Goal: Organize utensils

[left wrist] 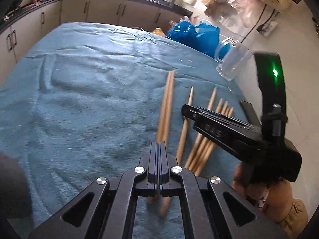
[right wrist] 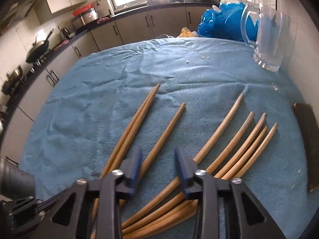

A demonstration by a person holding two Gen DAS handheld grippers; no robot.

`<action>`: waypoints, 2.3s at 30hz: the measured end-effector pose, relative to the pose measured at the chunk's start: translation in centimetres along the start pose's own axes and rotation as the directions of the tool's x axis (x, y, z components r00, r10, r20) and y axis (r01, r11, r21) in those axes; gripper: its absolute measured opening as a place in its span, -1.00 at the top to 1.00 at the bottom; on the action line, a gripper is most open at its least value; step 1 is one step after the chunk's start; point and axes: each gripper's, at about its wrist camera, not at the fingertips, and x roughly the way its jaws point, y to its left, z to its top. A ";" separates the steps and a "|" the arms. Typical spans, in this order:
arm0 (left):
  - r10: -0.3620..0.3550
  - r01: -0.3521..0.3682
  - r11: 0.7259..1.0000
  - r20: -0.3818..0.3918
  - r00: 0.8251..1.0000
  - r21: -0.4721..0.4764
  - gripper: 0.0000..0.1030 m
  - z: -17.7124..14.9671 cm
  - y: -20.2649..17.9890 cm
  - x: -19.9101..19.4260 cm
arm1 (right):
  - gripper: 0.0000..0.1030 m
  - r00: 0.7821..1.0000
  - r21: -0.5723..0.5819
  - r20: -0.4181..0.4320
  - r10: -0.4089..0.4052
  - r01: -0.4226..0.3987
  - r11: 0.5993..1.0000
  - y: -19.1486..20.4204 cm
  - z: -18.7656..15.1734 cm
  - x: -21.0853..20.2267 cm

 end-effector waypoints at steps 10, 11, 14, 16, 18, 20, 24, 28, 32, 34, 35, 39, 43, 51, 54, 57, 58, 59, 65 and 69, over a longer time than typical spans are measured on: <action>0.104 -0.107 0.993 -0.071 0.992 -0.045 1.00 -0.1 1.5 0.8 | 0.77 0.990 0.065 -0.072 0.119 -0.114 0.991 -0.5 -0.3 -0.2; 0.111 -0.114 0.993 -0.075 0.991 -0.041 1.00 -0.4 1.4 0.6 | 0.78 0.988 0.073 -0.078 0.131 -0.126 0.989 -0.5 -0.6 -0.3; 0.093 -0.095 0.995 -0.066 0.993 -0.025 1.00 -1.2 0.9 -0.2 | 0.78 0.981 0.095 -0.093 0.171 -0.163 0.982 -0.5 -1.5 -0.8; 0.060 -0.061 0.998 -0.034 0.998 -0.017 1.00 -1.7 0.5 -1.2 | 0.79 0.974 0.102 -0.105 0.199 -0.189 0.977 -0.3 -2.2 -1.0; 0.048 -0.048 0.999 0.001 0.999 0.003 1.00 -1.5 0.2 -1.7 | 0.79 0.973 0.098 -0.106 0.206 -0.196 0.976 -0.2 -2.7 -1.2; 0.028 -0.028 0.999 0.021 0.999 0.025 0.99 -1.3 -0.3 -1.8 | 0.80 0.973 0.098 -0.107 0.206 -0.196 0.976 -0.4 -2.9 -1.4; 0.037 -0.039 0.995 0.017 0.999 0.097 0.99 -0.5 -1.6 -0.4 | 0.80 0.973 0.131 -0.097 0.208 -0.195 0.972 -1.4 -3.3 -1.8; 0.102 -0.101 0.985 -0.001 0.995 0.142 0.99 -0.3 -1.8 1.6 | 0.80 0.973 0.142 -0.088 0.211 -0.197 0.970 -1.6 -3.6 -2.1; 0.077 -0.074 0.992 -0.021 0.997 0.098 0.99 0.0 -0.5 2.0 | 0.79 0.975 0.133 -0.084 0.208 -0.196 0.972 -1.6 -3.7 -2.2; 0.061 -0.058 0.994 -0.026 0.998 0.089 0.98 0.2 -0.2 2.2 | 0.79 0.974 0.135 -0.083 0.210 -0.198 0.971 -1.8 -3.8 -2.2; 0.066 -0.063 0.994 -0.028 0.997 0.089 0.98 0.3 -0.3 2.2 | 0.79 0.975 0.134 -0.081 0.209 -0.197 0.971 -1.8 -3.7 -2.2; 0.113 -0.108 0.990 -0.048 0.992 0.087 1.00 0.2 -1.0 2.1 | 0.80 0.975 0.154 -0.082 0.208 -0.193 0.969 -1.7 -3.5 -1.9; 0.056 -0.059 0.998 -0.130 0.990 -0.021 1.00 -1.5 0.2 0.3 | 0.81 0.972 0.171 -0.106 0.210 -0.190 0.967 -1.6 -3.4 -2.0; 0.041 -0.047 0.998 -0.140 0.989 -0.039 1.00 -8.1 2.5 -6.0 | 0.83 0.961 0.154 -0.158 0.226 -0.202 0.967 0.9 -5.7 -3.2; 0.045 -0.043 0.999 -0.077 0.996 0.024 1.00 -8.6 2.1 -7.7 | 0.83 0.956 0.146 -0.166 0.240 -0.217 0.965 1.4 -7.1 -3.9; 0.048 -0.047 0.997 -0.001 0.999 0.060 0.98 -7.6 1.4 -8.4 | 0.83 0.958 0.138 -0.157 0.240 -0.219 0.966 1.2 -8.5 -4.9; 0.045 -0.046 0.996 0.018 0.999 0.076 0.95 -7.1 1.0 -8.3 | 0.83 0.960 0.133 -0.151 0.236 -0.217 0.967 1.1 -9.0 -5.3; 0.050 -0.053 0.995 0.032 0.998 0.088 0.78 -6.6 0.7 -8.0 | 0.83 0.961 0.129 -0.149 0.233 -0.215 0.968 1.0 -9.3 -5.5; 0.084 -0.092 0.982 0.052 0.995 0.168 0.36 -3.4 -0.9 -3.6 | 0.83 0.959 0.134 -0.125 0.253 -0.236 0.962 0.5 -10.7 -6.2; 0.126 -0.126 0.976 0.011 0.992 0.175 0.44 -2.4 -0.5 -0.7 | 0.83 0.955 0.134 -0.131 0.266 -0.248 0.959 0.4 -10.5 -6.1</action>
